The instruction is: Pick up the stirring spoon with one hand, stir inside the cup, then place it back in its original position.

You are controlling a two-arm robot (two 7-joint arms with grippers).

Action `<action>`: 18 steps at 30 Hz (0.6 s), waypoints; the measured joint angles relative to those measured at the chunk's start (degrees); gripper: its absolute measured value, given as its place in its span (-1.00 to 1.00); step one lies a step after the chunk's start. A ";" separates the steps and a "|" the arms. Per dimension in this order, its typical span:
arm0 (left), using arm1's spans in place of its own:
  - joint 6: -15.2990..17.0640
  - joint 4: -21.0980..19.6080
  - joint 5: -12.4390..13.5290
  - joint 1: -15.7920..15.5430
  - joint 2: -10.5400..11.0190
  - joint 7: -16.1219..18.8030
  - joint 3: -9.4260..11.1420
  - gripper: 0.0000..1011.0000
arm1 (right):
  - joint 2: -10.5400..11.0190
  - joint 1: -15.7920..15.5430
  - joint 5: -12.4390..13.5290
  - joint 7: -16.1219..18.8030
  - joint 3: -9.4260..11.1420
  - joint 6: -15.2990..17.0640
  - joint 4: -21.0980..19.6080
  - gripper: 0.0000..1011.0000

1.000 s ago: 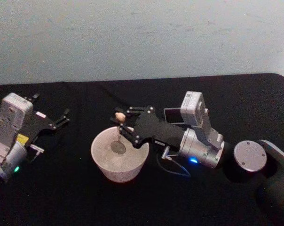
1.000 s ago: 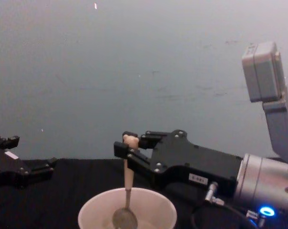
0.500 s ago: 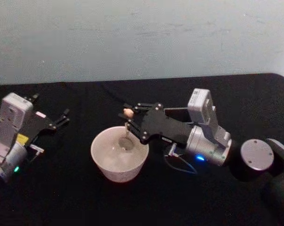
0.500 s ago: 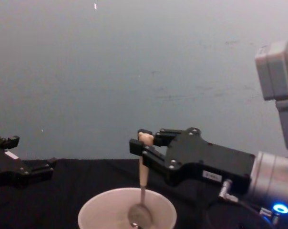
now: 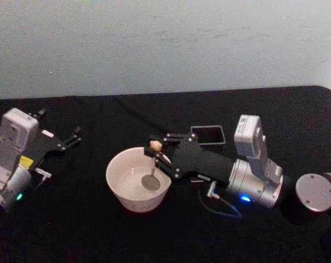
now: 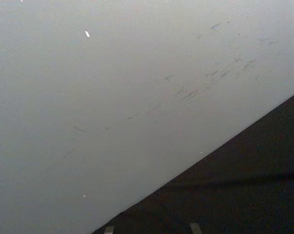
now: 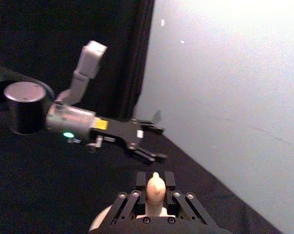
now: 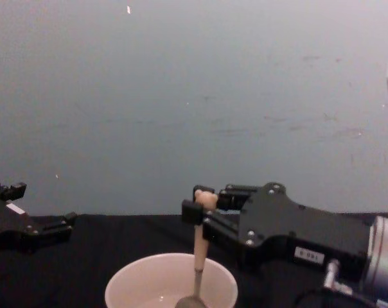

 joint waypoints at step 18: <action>0.00 0.00 0.00 0.00 0.00 0.00 0.00 0.98 | -4.59 2.74 -1.14 -1.80 -2.48 0.00 4.26 -0.58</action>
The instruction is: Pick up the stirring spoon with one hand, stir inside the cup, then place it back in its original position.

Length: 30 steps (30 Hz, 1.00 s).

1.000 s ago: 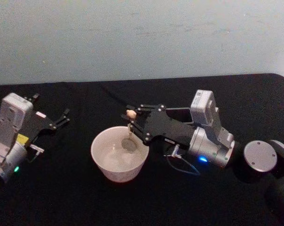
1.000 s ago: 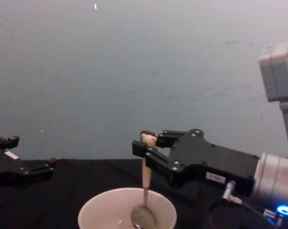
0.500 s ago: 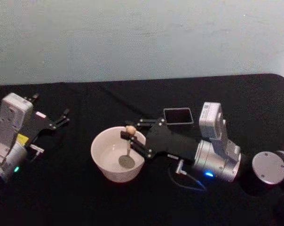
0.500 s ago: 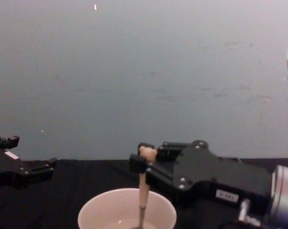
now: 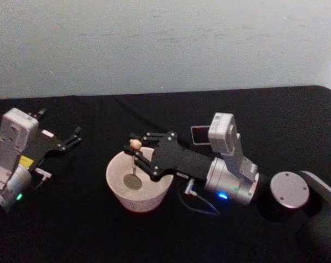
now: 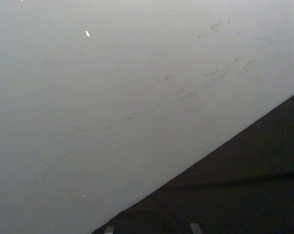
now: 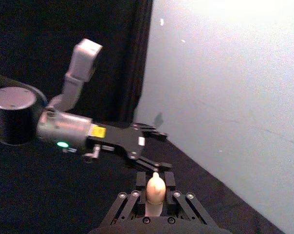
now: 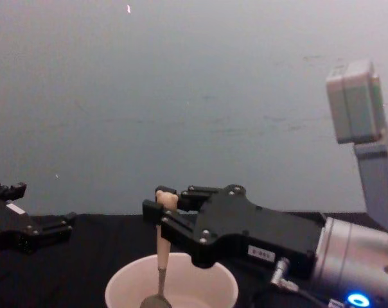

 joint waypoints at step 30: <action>0.00 0.00 0.00 0.00 0.00 0.00 0.00 0.98 | 2.06 -1.54 -0.88 -1.48 3.64 0.06 -1.11 -0.58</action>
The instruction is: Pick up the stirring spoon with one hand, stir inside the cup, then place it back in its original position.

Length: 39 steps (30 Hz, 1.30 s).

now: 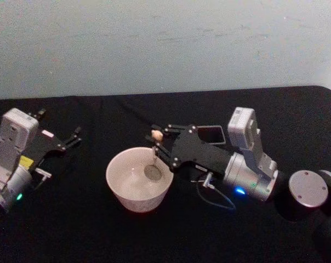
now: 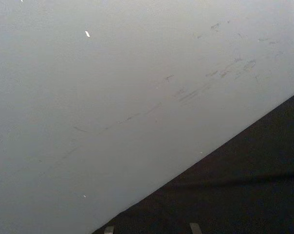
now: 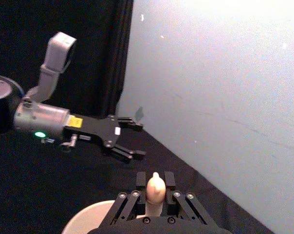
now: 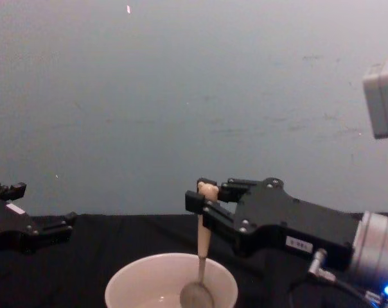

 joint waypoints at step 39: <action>0.00 0.00 0.00 0.00 0.00 0.00 0.00 0.98 | -4.17 3.25 -1.89 -1.41 -1.85 -1.51 5.48 -0.58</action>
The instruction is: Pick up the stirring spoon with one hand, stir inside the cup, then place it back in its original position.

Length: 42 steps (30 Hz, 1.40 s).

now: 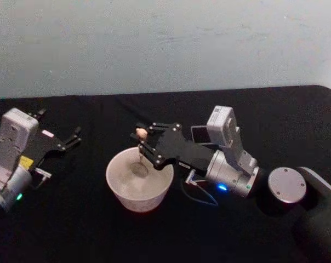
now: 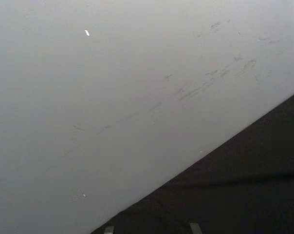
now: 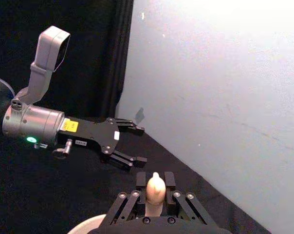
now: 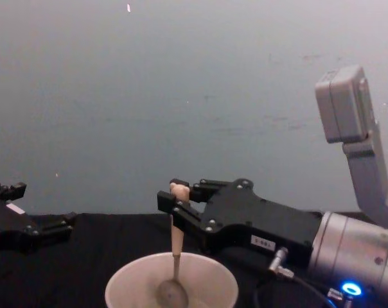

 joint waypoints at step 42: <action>0.00 0.00 0.00 0.00 0.00 0.00 0.00 0.98 | 1.43 -2.56 1.58 1.93 -1.51 0.93 -5.04 -0.58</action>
